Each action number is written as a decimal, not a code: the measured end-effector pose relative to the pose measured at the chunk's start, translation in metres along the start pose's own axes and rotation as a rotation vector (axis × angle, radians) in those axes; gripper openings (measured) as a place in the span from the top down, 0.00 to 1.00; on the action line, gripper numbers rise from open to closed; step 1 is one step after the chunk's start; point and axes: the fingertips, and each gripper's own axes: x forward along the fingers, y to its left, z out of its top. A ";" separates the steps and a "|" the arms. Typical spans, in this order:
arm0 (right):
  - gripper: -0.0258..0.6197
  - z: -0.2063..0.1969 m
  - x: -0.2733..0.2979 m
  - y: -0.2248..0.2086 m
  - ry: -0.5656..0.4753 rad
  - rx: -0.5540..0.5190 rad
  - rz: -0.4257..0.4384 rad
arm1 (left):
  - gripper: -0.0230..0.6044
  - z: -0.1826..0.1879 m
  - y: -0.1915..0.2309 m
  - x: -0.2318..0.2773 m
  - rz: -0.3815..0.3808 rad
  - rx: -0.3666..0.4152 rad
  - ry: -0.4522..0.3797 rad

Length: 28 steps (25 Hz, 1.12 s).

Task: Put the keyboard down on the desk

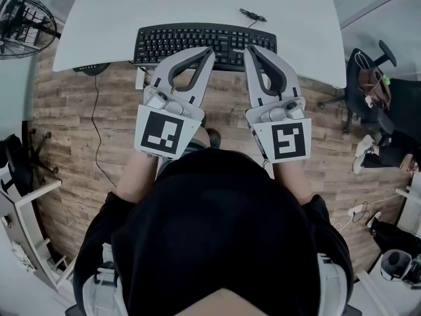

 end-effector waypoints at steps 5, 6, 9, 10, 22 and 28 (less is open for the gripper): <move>0.96 0.001 -0.002 0.002 -0.002 -0.029 0.017 | 0.94 0.002 -0.004 -0.001 -0.012 -0.031 -0.009; 0.96 0.001 -0.002 0.004 0.000 -0.012 0.021 | 0.94 0.001 -0.004 -0.001 -0.013 -0.036 -0.005; 0.96 0.000 -0.002 0.008 0.004 0.029 0.029 | 0.94 -0.001 -0.006 -0.002 -0.026 -0.049 0.001; 0.96 -0.001 -0.002 0.008 0.005 0.030 0.029 | 0.94 -0.002 -0.007 -0.003 -0.030 -0.056 0.000; 0.96 -0.007 -0.003 0.012 0.022 0.030 0.038 | 0.94 -0.006 -0.014 -0.003 -0.059 -0.051 0.004; 0.96 -0.004 -0.002 0.015 0.015 0.027 0.046 | 0.94 -0.007 -0.014 -0.005 -0.059 -0.032 0.012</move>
